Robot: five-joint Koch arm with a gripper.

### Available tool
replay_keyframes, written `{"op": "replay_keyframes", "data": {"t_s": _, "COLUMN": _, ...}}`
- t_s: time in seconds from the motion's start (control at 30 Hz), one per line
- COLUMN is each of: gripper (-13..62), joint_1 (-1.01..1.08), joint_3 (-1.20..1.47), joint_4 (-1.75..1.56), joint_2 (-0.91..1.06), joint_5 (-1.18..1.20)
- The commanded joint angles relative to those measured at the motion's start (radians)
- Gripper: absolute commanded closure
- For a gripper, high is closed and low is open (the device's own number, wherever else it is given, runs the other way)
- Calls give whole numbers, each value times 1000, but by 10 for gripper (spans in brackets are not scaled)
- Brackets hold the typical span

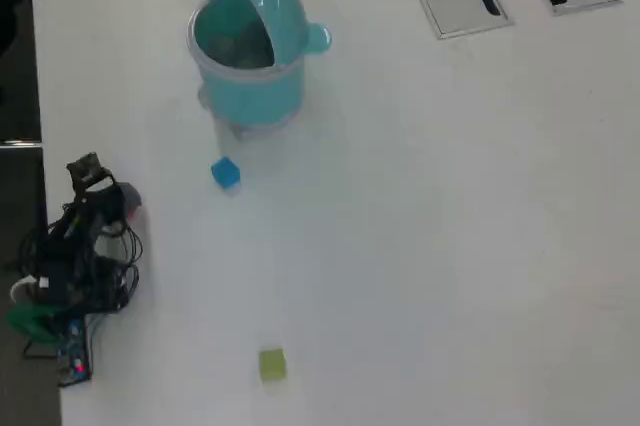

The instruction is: Grasp RGB lego blocks and put them in the bin one by one.

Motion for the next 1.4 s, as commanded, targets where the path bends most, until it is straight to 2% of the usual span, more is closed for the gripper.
{"op": "replay_keyframes", "data": {"t_s": 0.0, "gripper": 292, "joint_1": -20, "joint_3": -21, "joint_4": -51, "joint_2": 2, "joint_5": 32}}
{"op": "replay_keyframes", "data": {"t_s": 0.07, "gripper": 301, "joint_1": -25, "joint_3": -23, "joint_4": -48, "joint_2": 6, "joint_5": 44}}
{"op": "replay_keyframes", "data": {"t_s": 0.17, "gripper": 374, "joint_1": -38, "joint_3": -48, "joint_4": -5, "joint_2": 32, "joint_5": 80}}
{"op": "replay_keyframes", "data": {"t_s": 0.4, "gripper": 380, "joint_1": -2, "joint_3": -179, "joint_4": 77, "joint_2": 175, "joint_5": 146}}
{"op": "replay_keyframes", "data": {"t_s": 0.5, "gripper": 424, "joint_1": 57, "joint_3": -252, "joint_4": 104, "joint_2": 261, "joint_5": 236}}
{"op": "replay_keyframes", "data": {"t_s": 0.77, "gripper": 425, "joint_1": 104, "joint_3": -529, "joint_4": 132, "joint_2": 268, "joint_5": 397}}
{"op": "replay_keyframes", "data": {"t_s": 0.9, "gripper": 425, "joint_1": 178, "joint_3": -592, "joint_4": 18, "joint_2": 265, "joint_5": 499}}
{"op": "replay_keyframes", "data": {"t_s": 0.93, "gripper": 425, "joint_1": 207, "joint_3": -621, "joint_4": -21, "joint_2": 256, "joint_5": 569}}
{"op": "replay_keyframes", "data": {"t_s": 1.1, "gripper": 425, "joint_1": 239, "joint_3": -666, "joint_4": -160, "joint_2": 201, "joint_5": 561}}
{"op": "replay_keyframes", "data": {"t_s": 1.37, "gripper": 425, "joint_1": 272, "joint_3": -879, "joint_4": -299, "joint_2": -80, "joint_5": 566}}
